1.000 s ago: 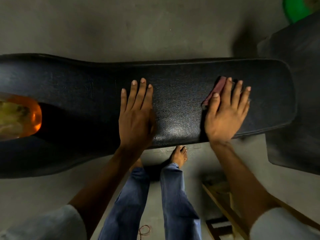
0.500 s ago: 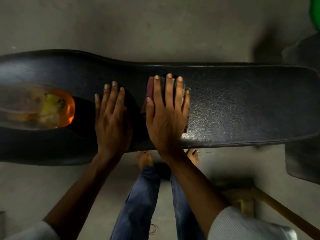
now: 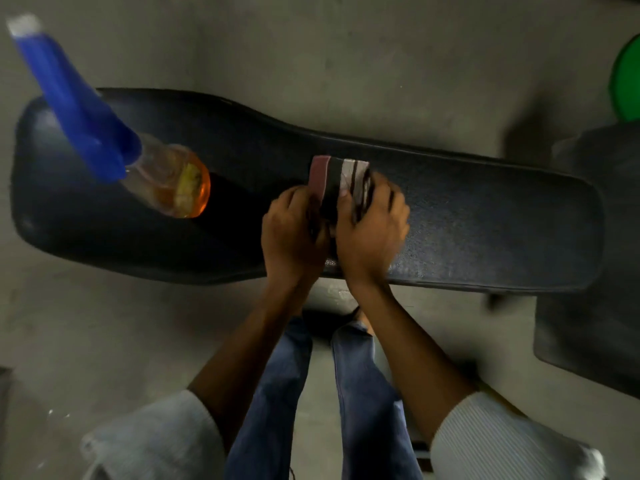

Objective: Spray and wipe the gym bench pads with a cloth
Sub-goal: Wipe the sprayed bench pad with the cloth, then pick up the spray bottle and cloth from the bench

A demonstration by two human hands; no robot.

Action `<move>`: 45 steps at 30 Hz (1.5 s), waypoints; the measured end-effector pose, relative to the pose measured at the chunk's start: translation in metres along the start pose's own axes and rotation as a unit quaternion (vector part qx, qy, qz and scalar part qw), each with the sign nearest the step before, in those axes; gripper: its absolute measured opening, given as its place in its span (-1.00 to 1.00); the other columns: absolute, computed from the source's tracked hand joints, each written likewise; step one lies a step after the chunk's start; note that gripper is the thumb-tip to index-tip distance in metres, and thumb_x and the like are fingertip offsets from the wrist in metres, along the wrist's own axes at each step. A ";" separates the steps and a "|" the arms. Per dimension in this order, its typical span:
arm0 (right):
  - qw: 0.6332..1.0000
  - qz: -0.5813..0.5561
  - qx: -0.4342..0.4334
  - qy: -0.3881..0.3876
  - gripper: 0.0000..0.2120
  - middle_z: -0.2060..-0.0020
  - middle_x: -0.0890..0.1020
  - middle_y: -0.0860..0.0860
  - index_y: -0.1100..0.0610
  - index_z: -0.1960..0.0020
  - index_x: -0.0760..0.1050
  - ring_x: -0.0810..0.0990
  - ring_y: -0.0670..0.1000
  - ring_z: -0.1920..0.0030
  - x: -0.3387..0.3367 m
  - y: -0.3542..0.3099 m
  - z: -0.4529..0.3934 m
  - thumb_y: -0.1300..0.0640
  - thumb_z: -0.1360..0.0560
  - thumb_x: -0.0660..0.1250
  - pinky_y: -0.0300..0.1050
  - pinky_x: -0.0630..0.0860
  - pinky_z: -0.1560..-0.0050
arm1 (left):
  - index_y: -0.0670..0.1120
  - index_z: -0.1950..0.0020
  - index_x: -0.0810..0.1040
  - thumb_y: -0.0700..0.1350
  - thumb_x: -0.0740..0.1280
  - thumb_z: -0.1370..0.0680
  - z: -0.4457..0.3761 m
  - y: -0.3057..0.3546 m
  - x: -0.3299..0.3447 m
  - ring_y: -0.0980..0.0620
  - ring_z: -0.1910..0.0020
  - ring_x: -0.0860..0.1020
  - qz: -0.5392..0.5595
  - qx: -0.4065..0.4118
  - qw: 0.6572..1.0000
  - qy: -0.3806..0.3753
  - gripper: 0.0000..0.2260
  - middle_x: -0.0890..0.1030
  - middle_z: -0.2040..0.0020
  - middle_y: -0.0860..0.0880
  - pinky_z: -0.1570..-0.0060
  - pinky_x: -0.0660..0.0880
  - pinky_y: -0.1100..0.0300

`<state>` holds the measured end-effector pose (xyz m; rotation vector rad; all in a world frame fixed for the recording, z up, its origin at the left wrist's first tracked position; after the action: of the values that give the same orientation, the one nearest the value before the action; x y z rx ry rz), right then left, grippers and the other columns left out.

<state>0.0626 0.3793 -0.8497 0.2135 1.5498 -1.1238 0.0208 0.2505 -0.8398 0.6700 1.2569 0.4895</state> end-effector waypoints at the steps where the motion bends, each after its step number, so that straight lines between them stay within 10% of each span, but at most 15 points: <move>1: 0.999 -0.002 0.050 -0.021 -0.39 -0.45 0.53 0.19 0.15 -0.54 0.45 0.49 0.22 -0.43 -0.001 0.003 -0.001 -0.19 -0.64 0.40 0.19 0.47 -0.42 | -0.09 -0.22 0.65 -0.18 0.41 -0.60 0.005 0.000 -0.004 -0.10 -0.13 0.66 0.014 -0.023 1.000 0.002 -0.80 0.68 -0.19 -0.10 -0.08 0.59 0.08; 7: 0.983 -0.002 0.165 -0.086 -0.30 -0.41 0.58 0.20 0.19 -0.47 0.50 0.49 0.26 -0.45 0.005 -0.001 -0.018 -0.17 -0.49 0.58 0.18 0.46 -0.43 | -0.02 -0.08 0.54 -0.06 0.38 -0.67 0.043 -0.032 -0.053 0.04 0.06 0.64 0.066 -0.159 0.981 0.094 -0.93 0.65 0.01 -0.01 0.02 0.65 -0.04; 14: 0.963 -0.127 0.185 -0.148 -0.66 -0.15 0.73 0.06 0.12 -0.21 0.67 0.70 0.09 -0.18 -0.002 -0.018 -0.018 0.05 -0.49 0.61 0.01 0.67 -0.14 | -0.10 -0.20 0.42 0.11 0.56 -0.54 0.063 -0.046 -0.117 -0.01 -0.04 0.52 0.043 -0.258 0.943 0.203 -0.54 0.48 -0.09 -0.06 -0.04 0.54 0.01; 18: 0.912 -0.275 0.195 -0.231 -0.77 0.07 0.69 -0.06 0.16 -0.22 0.57 0.75 -0.19 0.18 -0.011 -0.037 -0.007 0.28 -0.60 0.50 -0.16 0.73 0.21 | -0.12 -0.42 0.40 0.16 0.65 -0.42 0.039 -0.038 -0.144 -0.06 -0.29 0.53 0.048 -0.190 0.956 0.220 -0.26 0.50 -0.32 -0.11 -0.31 0.52 0.03; 23: 0.854 -0.382 0.233 -0.265 -0.79 -0.06 0.78 0.08 0.00 -0.11 0.57 0.79 0.12 -0.08 -0.020 -0.057 0.003 0.24 -0.59 0.51 0.07 0.76 -0.01 | -0.07 -0.53 0.43 0.17 0.59 -0.48 0.003 -0.032 -0.152 -0.06 -0.37 0.57 0.060 -0.168 0.965 0.192 -0.28 0.60 -0.39 -0.09 -0.38 0.47 0.01; 28: 0.821 -0.450 0.262 -0.236 -0.80 0.01 0.79 0.06 0.05 -0.06 0.61 0.77 0.16 -0.14 -0.036 -0.060 0.010 0.27 -0.55 0.54 0.26 0.68 -0.29 | -0.10 -0.11 0.62 0.15 0.41 -0.65 -0.013 -0.023 -0.164 0.11 0.10 0.62 0.025 -0.132 0.969 0.209 -0.69 0.71 0.04 -0.05 0.07 0.42 0.46; 37: 0.766 -0.533 0.335 -0.131 -0.55 -0.14 0.78 0.18 0.29 -0.41 0.56 0.78 0.14 -0.08 -0.078 0.020 0.023 0.28 -0.55 0.52 0.15 0.75 -0.08 | -0.05 0.03 0.58 0.05 0.45 -0.57 0.011 0.060 -0.102 0.25 0.23 0.61 0.124 0.001 0.988 0.089 -0.81 0.57 0.25 0.17 0.14 0.55 0.38; 45: 0.705 -0.591 0.391 0.035 -0.51 -0.10 0.80 0.15 0.32 -0.43 0.52 0.80 0.08 0.00 -0.160 0.129 0.055 0.28 -0.54 0.52 -0.03 0.75 0.15 | -0.14 0.00 0.67 0.00 0.60 -0.46 0.056 0.151 -0.019 -0.11 0.27 0.65 0.075 0.092 0.993 -0.020 -0.73 0.71 0.22 -0.09 0.17 0.54 0.09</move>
<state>0.2387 0.4748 -0.7775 -0.2609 1.0655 -2.8125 0.0740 0.3354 -0.7122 0.9300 1.2289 0.4850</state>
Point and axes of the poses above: each hand's wrist, its own z-axis away from the middle knuckle, its own x-axis out of the palm, y = z × x, the point moved 5 cm from there along -z, towards the middle knuckle
